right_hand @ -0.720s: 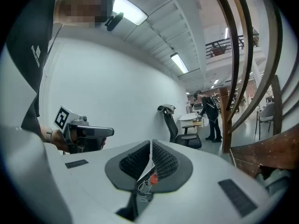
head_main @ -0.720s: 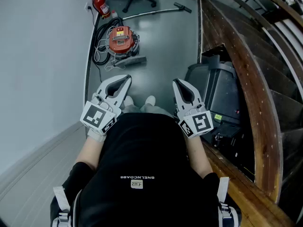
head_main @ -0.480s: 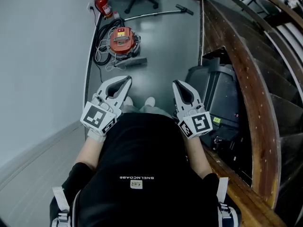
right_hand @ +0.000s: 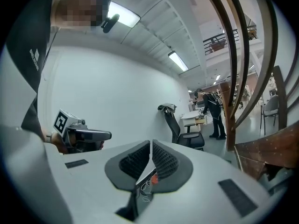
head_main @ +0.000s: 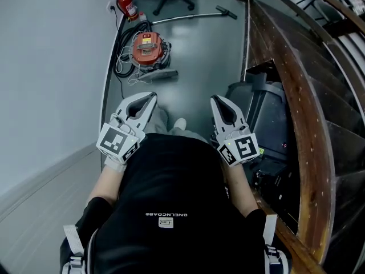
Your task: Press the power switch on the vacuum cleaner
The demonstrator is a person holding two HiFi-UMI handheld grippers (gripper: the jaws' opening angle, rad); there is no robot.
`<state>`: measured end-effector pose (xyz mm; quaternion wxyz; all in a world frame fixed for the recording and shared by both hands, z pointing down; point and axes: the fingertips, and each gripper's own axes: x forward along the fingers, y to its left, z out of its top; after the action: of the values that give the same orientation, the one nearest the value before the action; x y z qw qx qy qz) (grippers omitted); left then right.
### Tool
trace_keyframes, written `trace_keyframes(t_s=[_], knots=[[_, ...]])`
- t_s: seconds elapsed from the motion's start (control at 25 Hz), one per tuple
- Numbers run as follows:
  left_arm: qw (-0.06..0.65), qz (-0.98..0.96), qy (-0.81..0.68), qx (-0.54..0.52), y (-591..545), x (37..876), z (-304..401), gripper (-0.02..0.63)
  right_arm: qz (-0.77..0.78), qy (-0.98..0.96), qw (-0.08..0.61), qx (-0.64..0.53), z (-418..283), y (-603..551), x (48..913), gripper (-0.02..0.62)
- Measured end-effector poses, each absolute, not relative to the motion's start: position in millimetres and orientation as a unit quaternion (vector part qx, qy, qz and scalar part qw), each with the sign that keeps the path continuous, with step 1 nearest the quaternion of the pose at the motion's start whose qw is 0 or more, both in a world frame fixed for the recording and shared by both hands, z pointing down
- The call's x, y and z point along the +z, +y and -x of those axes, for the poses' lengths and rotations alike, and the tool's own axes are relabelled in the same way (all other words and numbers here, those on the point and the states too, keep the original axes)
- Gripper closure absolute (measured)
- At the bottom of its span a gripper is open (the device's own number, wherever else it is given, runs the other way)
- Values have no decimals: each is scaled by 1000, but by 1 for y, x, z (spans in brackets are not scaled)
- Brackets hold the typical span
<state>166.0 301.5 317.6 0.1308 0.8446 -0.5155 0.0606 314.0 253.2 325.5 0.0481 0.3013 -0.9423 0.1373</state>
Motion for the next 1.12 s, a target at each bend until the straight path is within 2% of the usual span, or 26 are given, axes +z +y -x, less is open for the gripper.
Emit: trace_keyframes(t_s=[0.44, 1.12], knots=[[149, -844, -513, 51, 222, 337, -112, 592, -294, -942, 73, 145, -254, 178, 341, 557], [171, -845, -503, 58, 96, 343, 82, 592, -298, -939, 106, 138, -68, 53, 332, 557]])
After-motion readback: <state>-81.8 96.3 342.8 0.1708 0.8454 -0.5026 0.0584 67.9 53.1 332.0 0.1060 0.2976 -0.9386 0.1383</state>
